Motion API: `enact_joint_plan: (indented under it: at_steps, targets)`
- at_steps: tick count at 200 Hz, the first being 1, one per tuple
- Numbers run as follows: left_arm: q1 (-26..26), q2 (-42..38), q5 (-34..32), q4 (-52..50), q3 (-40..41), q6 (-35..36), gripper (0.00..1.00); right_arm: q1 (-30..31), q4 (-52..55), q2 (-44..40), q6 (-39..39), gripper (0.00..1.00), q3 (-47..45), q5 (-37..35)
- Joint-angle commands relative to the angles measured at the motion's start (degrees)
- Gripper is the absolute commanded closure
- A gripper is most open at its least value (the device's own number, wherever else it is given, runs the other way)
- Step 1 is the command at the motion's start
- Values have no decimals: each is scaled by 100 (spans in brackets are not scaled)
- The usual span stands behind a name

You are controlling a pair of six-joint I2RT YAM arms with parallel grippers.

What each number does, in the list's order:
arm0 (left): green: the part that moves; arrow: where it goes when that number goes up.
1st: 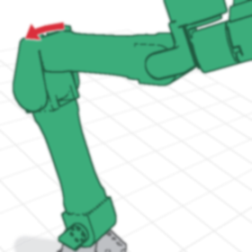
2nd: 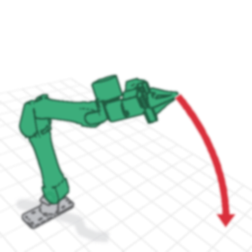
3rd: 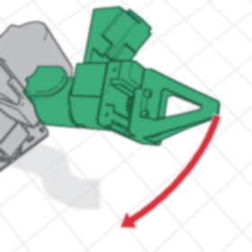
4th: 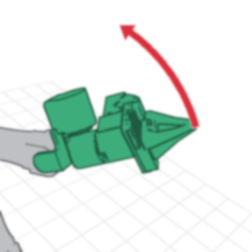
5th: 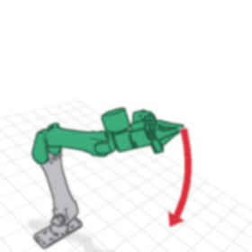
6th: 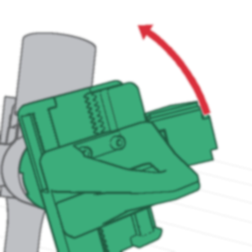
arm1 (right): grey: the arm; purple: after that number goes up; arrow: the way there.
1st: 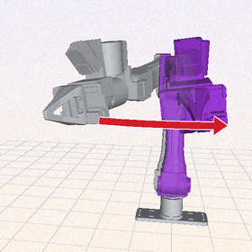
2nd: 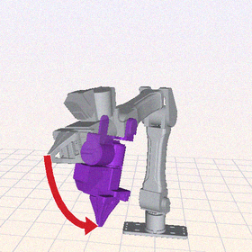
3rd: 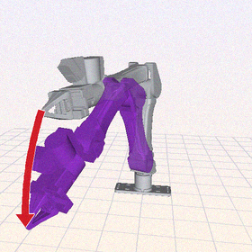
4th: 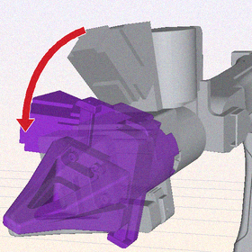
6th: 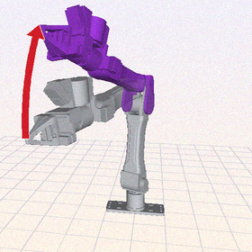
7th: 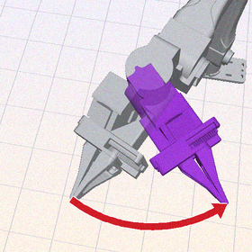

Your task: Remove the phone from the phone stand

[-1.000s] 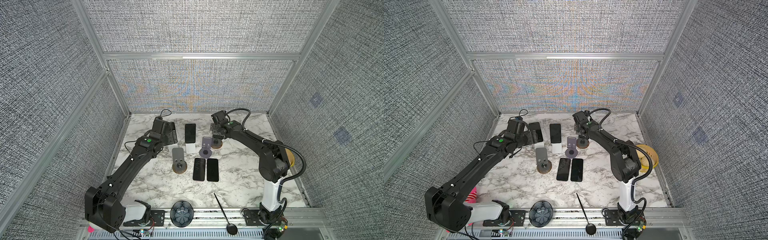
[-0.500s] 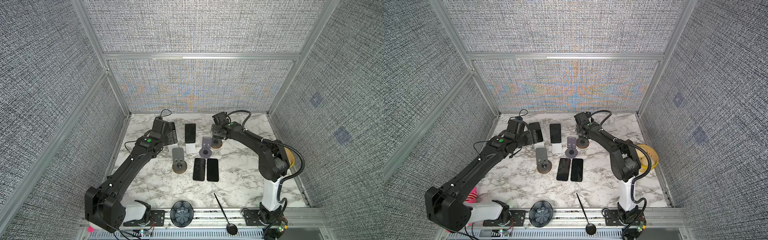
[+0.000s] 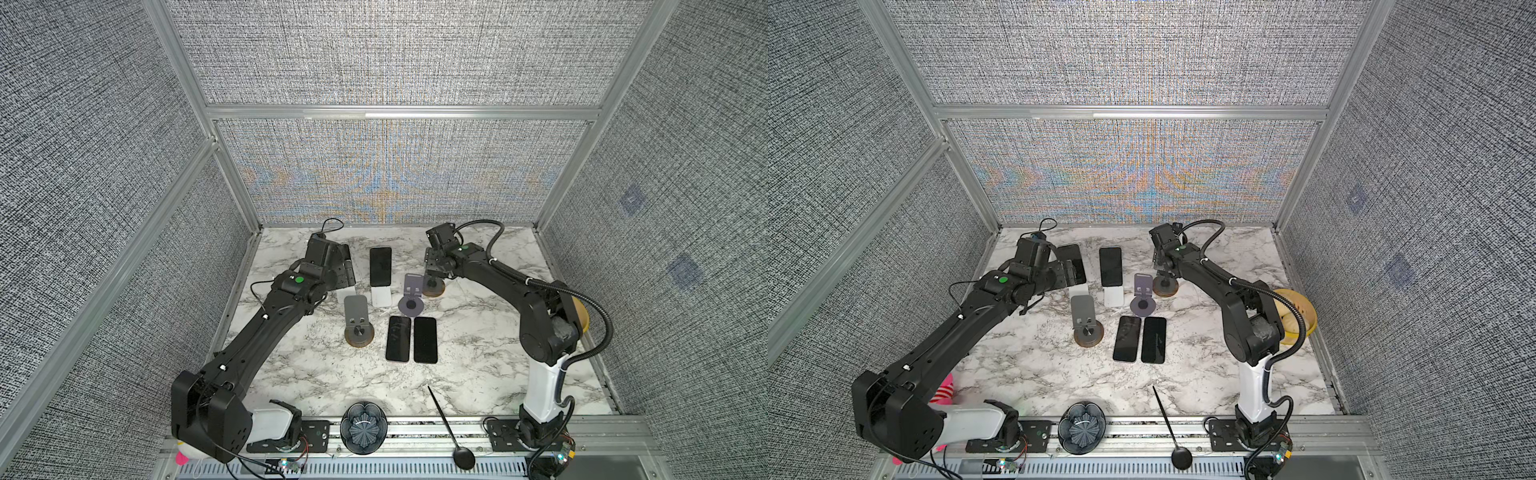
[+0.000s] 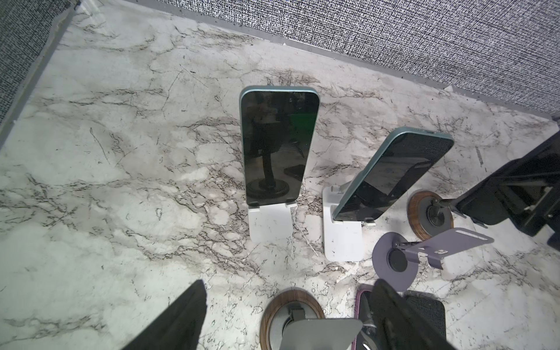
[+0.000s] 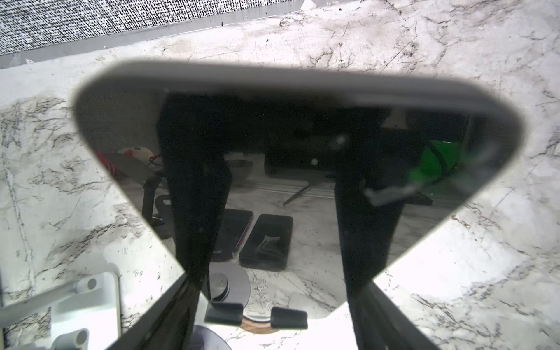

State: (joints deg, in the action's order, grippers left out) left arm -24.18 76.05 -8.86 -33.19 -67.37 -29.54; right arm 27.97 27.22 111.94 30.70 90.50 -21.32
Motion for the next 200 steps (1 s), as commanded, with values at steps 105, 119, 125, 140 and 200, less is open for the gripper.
enact_joint_plan:
  at_steps: [105,119,125,140,200]
  targets:
    - [7,-6,12,-4,1,1,13,163,198,-587,-257,29,-198,-6]
    - [5,-9,1,-3,5,10,13,180,285,-734,-266,29,-279,43]
    - [14,-3,-1,3,4,10,13,192,319,-809,-274,29,-319,57]
    - [8,-10,-1,1,-4,15,13,200,441,-998,-291,29,-427,113]
    - [9,-15,-11,25,-4,36,13,220,1660,-1810,-476,29,-808,506]
